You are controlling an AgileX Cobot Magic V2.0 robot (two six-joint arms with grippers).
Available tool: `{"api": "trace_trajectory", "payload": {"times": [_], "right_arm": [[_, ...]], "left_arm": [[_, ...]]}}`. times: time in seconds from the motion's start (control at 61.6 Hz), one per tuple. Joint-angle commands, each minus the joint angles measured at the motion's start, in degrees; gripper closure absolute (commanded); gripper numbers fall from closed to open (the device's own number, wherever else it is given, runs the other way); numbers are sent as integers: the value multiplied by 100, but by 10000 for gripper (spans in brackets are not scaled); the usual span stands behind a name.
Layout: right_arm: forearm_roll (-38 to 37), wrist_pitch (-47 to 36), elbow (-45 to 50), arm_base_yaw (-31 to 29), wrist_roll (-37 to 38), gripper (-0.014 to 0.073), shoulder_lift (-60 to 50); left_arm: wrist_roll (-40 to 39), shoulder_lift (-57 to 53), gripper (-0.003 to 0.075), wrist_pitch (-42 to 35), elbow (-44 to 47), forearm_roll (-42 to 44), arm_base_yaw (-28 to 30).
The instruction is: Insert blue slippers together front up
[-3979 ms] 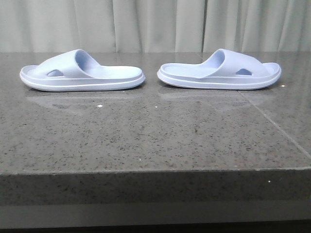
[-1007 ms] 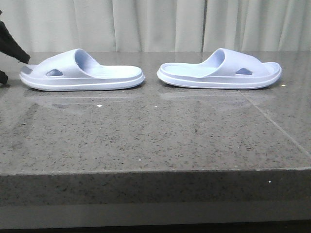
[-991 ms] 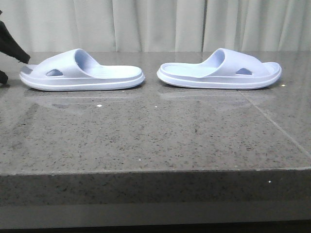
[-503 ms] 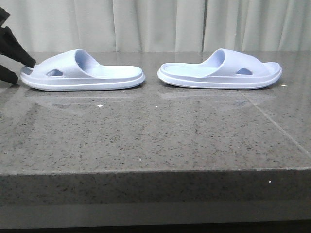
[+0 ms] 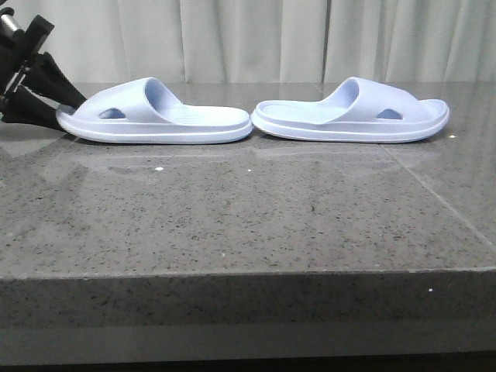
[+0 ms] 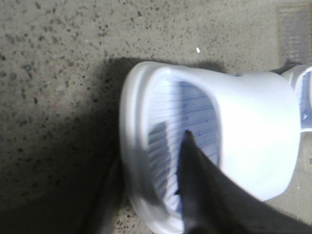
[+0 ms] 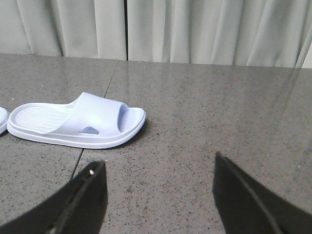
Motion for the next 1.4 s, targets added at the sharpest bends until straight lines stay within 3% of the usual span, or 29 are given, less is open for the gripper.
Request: {"api": "trace_trajectory", "payload": {"times": [0.0, 0.13, 0.568, 0.731, 0.877, 1.153, 1.38], "right_arm": [[-56, -497, -197, -47, -36, 102, 85], [-56, -497, -197, -47, -36, 102, 85], [-56, -556, -198, -47, -36, 102, 85], [90, 4, -358, -47, 79, 147, 371], [134, 115, -789, -47, 79, 230, 1429], [692, 412, -2361, -47, 79, 228, 3916], [990, 447, -3351, -114, 79, 228, 5296]], "left_arm": [[-50, -191, 594, 91, -72, 106, -44], [-50, -191, 741, 274, -72, 89, 19], [-282, -304, 741, 369, -96, 23, 286], [-356, -364, 741, 369, -96, -4, 314], [-362, -399, 741, 369, -96, -4, 314], [-362, -399, 741, 369, -96, 204, 314], [-362, -399, 741, 369, -96, 215, 314]]}}
